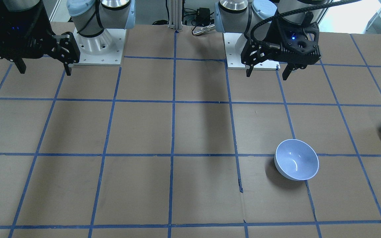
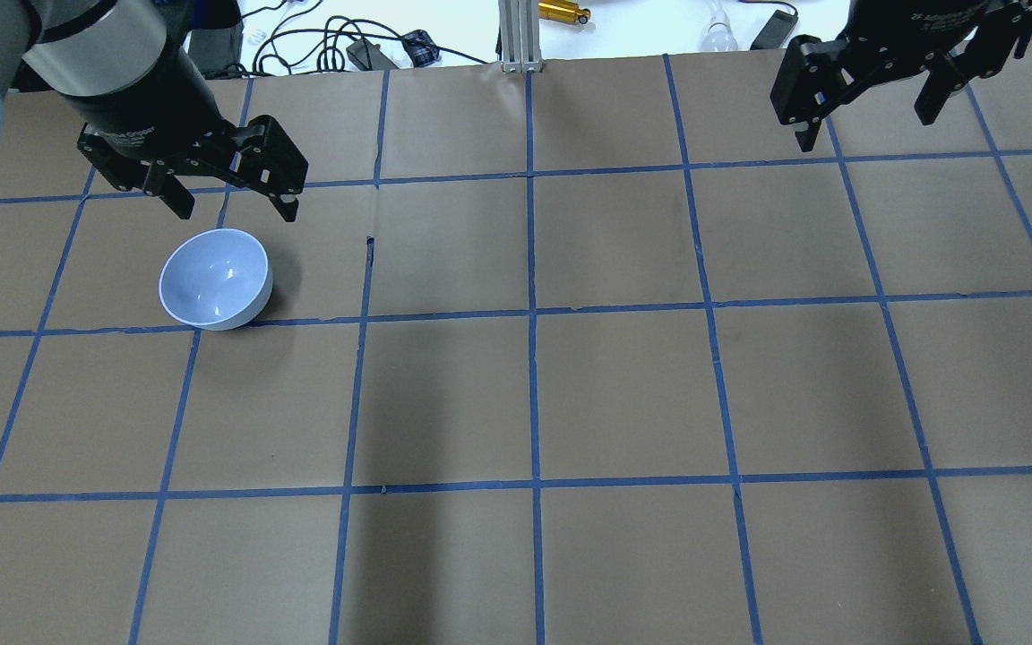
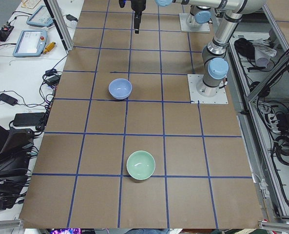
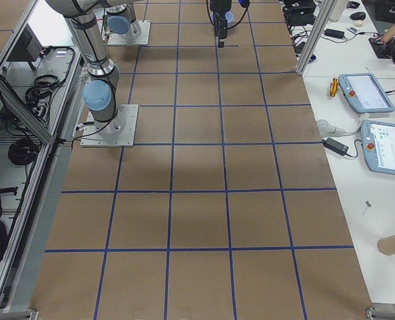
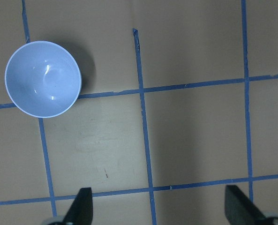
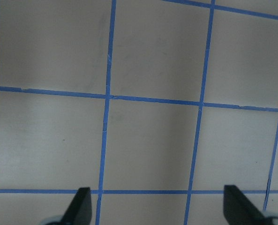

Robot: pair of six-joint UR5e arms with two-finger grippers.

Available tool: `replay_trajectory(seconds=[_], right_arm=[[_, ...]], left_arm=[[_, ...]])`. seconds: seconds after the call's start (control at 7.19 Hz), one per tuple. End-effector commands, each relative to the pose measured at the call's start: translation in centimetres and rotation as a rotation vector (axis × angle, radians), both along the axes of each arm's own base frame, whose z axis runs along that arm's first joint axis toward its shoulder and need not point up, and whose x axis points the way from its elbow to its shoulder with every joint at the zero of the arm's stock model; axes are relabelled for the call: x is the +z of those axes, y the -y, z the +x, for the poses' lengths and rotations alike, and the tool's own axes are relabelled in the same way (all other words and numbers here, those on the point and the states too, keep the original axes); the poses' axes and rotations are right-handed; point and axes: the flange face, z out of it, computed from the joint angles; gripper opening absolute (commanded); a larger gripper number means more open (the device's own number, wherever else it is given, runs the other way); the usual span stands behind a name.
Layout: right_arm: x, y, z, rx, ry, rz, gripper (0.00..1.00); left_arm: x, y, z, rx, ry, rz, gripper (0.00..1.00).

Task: Stack green bowl on blue bowl
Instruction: 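Raise the left gripper up and away from the light blue bowl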

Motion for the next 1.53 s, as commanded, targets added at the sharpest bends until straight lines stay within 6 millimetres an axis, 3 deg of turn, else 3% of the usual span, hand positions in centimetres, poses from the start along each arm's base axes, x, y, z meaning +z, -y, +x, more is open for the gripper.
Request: replay_trajectory(seconds=[0.0,1.39], right_arm=[[0.0,0.0,0.0,0.0,0.0,0.0,1.0],[0.0,0.0,0.0,0.0,0.0,0.0,1.0]], left_arm=[[-0.24,-0.1,-0.01,0.001,-0.001,0.005,1.0],[-0.22,-0.23,0.59,-0.03,0.002,0.008,1.0]])
